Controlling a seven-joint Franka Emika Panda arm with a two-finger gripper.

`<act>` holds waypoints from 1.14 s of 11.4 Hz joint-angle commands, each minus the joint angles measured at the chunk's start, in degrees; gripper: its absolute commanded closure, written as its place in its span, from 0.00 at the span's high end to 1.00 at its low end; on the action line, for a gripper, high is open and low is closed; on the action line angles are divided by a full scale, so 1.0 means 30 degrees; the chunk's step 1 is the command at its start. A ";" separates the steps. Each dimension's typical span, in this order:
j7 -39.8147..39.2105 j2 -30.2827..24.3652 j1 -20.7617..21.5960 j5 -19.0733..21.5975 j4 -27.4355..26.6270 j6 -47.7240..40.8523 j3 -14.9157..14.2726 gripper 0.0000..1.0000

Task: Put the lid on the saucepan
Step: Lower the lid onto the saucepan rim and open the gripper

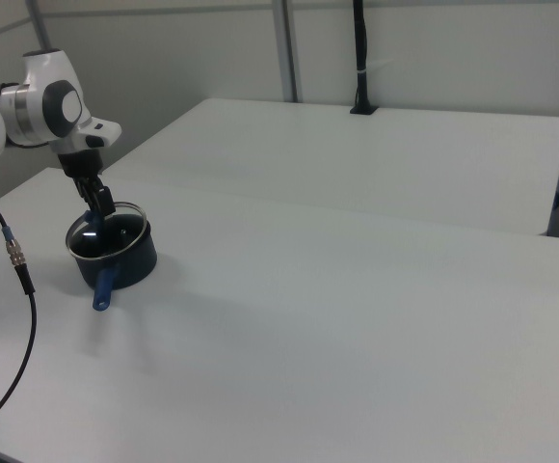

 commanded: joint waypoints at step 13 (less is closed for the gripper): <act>0.0417 -0.3243 -0.1883 -0.0155 -0.0557 -0.2288 -0.0062 1.00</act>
